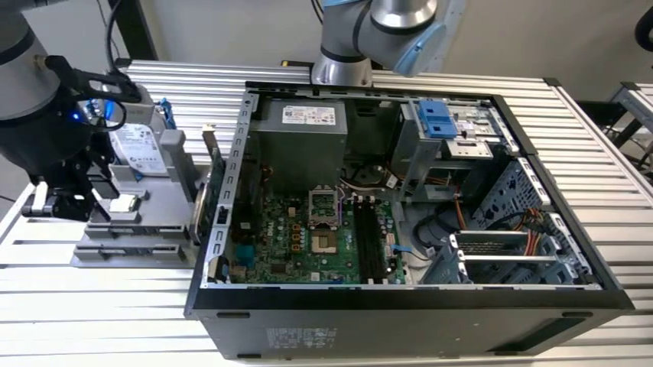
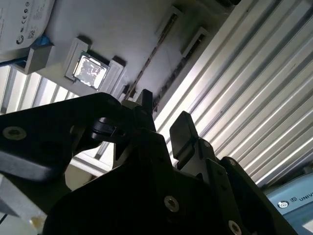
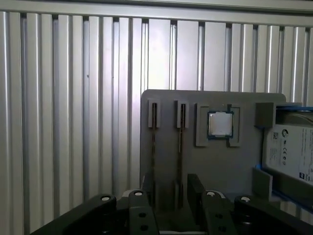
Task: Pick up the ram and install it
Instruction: 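Pick up the ram and move it above insertion slot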
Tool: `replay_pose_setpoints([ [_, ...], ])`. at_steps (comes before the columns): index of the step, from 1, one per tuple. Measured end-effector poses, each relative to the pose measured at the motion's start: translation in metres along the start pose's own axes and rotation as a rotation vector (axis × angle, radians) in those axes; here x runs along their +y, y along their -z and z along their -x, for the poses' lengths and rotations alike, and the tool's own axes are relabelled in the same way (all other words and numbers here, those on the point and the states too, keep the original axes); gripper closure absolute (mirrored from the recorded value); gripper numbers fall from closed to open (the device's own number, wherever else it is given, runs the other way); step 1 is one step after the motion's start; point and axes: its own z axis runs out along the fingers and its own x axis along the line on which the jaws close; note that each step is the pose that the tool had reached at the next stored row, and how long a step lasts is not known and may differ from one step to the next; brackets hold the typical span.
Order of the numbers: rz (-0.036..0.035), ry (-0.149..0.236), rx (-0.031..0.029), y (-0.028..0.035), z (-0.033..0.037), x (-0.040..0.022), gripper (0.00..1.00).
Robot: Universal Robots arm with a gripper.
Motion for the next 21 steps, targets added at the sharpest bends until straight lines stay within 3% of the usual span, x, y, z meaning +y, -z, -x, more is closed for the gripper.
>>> replay_pose_setpoints([
  [21, 0.0008, -0.011, -0.0002, -0.0378, -0.0046, -0.0025, 0.00],
])
